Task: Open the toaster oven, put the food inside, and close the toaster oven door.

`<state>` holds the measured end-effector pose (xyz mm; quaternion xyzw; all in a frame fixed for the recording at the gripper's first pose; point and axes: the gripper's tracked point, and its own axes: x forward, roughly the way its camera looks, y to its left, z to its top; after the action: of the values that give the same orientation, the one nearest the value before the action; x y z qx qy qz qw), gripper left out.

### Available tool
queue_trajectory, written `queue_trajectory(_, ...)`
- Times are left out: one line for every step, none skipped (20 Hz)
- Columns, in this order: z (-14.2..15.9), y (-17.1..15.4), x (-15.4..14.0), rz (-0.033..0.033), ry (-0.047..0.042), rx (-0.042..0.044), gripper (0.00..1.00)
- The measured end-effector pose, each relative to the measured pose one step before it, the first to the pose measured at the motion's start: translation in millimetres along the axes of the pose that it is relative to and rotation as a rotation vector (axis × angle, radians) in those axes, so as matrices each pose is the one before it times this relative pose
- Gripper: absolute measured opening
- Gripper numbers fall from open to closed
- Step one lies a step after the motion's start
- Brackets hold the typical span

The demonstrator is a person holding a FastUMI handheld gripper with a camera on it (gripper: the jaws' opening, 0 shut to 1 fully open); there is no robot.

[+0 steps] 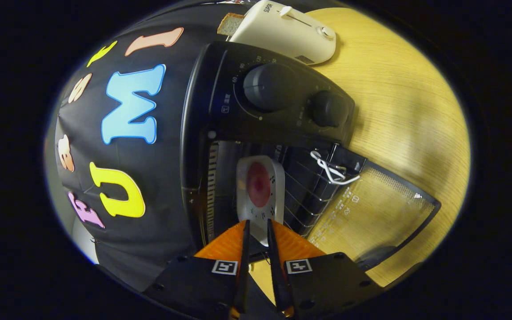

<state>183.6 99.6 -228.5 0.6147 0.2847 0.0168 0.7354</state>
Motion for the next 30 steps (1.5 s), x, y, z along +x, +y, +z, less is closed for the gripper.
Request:
queue_trajectory(-6.89, 0.17, -6.04, 0.00154, 0.01705, -0.01543, 0.34)
queue_trajectory(-5.81, 1.14, -4.54, 0.0033, 0.01215, -0.01697, 0.39)
queue_trajectory(-5.63, 1.76, -5.39, 0.00922, 0.01419, -0.01325, 0.49)
queue_trajectory(-7.54, 0.39, -4.2, 0.00465, 0.02442, -0.01525, 0.6)
queue_trajectory(-6.31, 0.32, -4.09, 0.0013, 0.02159, -0.01755, 0.7)
queue_trajectory(-6.36, -1.31, -3.87, -0.00615, 0.01733, -0.02337, 0.8)
queue_trajectory(-6.15, -2.68, -3.87, -0.01101, 0.01067, -0.02647, 0.86)
queue_trajectory(-3.59, -3.04, -4.13, -0.01412, 0.00986, -0.02935, 0.92)
queue_trajectory(-4.07, -4.94, -4.46, -0.02415, 0.0061, -0.02939, 0.98)
queue_trajectory(-2.88, -4.73, -3.56, -0.02649, -0.0005, -0.03739, 0.98)
queue_trajectory(-1.94, -3.66, -3.84, -0.0232, -0.00113, -0.05018, 0.98)
queue_trajectory(-2.1, -2.72, -2.19, -0.0189, -0.0031, -0.05576, 0.98)
queue_trajectory(-2.14, -3.17, -1.94, -0.02334, 0.00404, -0.05613, 0.98)
queue_trajectory(-2.51, -3.76, -1.46, -0.02264, 0.00419, -0.0524, 0.98)
queue_trajectory(-2.24, -5.9, -1.46, -0.03481, 0.00521, -0.05316, 0.98)
queue_trajectory(-3.94, -8.21, -2.6, -0.04816, 0.00065, -0.06905, 0.98)
queue_trajectory(-1.95, -6.83, -2.04, -0.0393, -0.00678, -0.07548, 0.98)
queue_trajectory(-2.42, -4.03, -1.17, -0.02795, -0.00392, -0.06446, 0.98)
queue_trajectory(-4.09, -0.24, -0.44, -0.01427, 0.00452, -0.05137, 0.98)
queue_trajectory(-4.52, -1.48, 0.4, -0.01907, 0.00815, -0.04266, 0.98)
queue_trajectory(-4.15, -2.19, 0.22, -0.01546, 0.00711, -0.04161, 0.98)
queue_trajectory(-4.59, -0.66, 1.41, -0.01373, 0.01063, -0.04312, 0.98)
queue_trajectory(-5.53, -1.36, 0.76, -0.01593, 0.01434, -0.04333, 0.98)
queue_trajectory(-6.84, -3.37, 1.34, -0.02468, 0.01842, -0.04224, 0.98)
queue_trajectory(-7.83, -4.0, 1.99, -0.02716, 0.02136, -0.03949, 0.98)
queue_trajectory(-8.81, -4.82, 2.75, -0.02955, 0.02702, -0.0322, 0.98)
queue_trajectory(-8.44, -5.14, 3.11, -0.02744, 0.02799, -0.02626, 0.98)
queue_trajectory(-6.93, -2.44, 4.46, -0.02024, 0.02402, -0.01865, 0.99)
queue_trajectory(-5.13, -2.61, 3.19, -0.01797, 0.02319, -0.01729, 0.99)
queue_trajectory(-6.17, -3.14, 3.59, -0.01797, 0.02163, -0.01596, 0.99)
